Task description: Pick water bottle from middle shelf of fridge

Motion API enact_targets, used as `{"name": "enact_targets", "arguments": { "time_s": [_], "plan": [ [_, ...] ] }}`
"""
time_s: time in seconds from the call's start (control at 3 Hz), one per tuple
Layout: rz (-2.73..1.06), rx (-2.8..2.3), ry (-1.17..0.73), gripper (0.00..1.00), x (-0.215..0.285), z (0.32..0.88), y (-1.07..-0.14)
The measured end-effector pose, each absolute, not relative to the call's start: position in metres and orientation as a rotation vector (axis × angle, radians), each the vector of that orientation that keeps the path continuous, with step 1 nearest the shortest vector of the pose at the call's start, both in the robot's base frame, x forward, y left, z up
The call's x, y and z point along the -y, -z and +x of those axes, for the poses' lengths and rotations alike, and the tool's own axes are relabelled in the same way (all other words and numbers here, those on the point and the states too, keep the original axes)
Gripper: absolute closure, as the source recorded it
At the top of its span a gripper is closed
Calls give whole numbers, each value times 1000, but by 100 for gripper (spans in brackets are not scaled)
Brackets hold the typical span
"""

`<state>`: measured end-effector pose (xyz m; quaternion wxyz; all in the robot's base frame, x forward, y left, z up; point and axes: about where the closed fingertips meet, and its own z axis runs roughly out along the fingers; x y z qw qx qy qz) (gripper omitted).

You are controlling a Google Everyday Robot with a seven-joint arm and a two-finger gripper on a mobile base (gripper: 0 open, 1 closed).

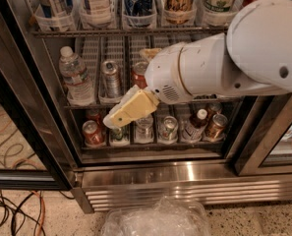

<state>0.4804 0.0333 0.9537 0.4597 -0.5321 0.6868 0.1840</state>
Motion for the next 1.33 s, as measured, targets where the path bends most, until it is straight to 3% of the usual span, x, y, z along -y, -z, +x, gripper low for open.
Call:
{"name": "enact_targets", "arguments": {
  "time_s": [0.67, 1.0, 1.33],
  "plan": [
    [-1226, -1700, -424, 0, -94, 467, -924],
    [-1162, -1722, -312, 0, -113, 453, -912],
    [-1089, -1740, -317, 0, -112, 458, -916]
  ]
}}
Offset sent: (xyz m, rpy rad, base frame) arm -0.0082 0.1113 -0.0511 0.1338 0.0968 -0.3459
